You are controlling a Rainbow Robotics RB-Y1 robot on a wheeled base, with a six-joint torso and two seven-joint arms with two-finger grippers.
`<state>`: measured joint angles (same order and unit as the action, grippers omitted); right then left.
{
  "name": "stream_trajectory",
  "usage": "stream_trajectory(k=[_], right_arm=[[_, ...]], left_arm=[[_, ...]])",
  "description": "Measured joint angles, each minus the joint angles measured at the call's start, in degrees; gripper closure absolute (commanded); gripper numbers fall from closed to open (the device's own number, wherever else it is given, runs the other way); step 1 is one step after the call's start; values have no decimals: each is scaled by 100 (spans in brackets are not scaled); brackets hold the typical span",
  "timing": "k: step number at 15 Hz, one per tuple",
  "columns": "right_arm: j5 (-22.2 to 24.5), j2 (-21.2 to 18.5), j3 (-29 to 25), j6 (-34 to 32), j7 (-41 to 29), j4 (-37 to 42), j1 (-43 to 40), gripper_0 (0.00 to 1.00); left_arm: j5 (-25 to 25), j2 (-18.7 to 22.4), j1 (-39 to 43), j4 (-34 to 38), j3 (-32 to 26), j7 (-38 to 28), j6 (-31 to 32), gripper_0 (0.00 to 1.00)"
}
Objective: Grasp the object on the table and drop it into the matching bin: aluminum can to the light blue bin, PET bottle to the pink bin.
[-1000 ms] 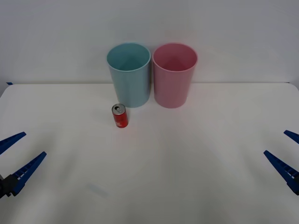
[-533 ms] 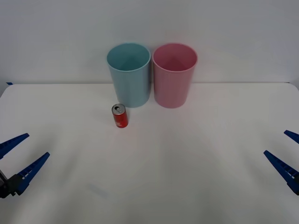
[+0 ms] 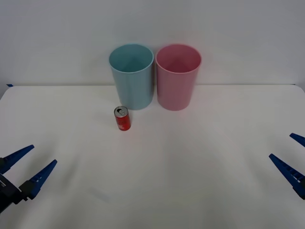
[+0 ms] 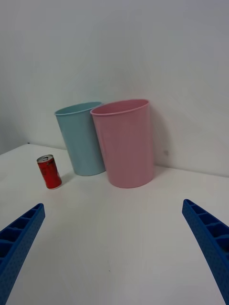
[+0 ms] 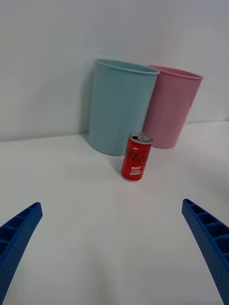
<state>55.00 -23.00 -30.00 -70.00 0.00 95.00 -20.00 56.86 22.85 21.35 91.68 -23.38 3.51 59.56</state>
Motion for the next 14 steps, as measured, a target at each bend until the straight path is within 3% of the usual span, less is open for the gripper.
stream_trajectory(k=[6, 11, 14], right_arm=[[0, 0, 0, 0, 0, 0, 0, 0], [0, 0, 0, 0, 0, 0, 0, 0], [0, 0, 0, 0, 0, 0, 0, 0]], left_arm=[[59, -100, -174, -1, 739, 433, -853, 0], [653, -646, -497, -41, 765, 451, -1022, 0], [911, -844, -930, -438, 768, 506, -1039, 0]])
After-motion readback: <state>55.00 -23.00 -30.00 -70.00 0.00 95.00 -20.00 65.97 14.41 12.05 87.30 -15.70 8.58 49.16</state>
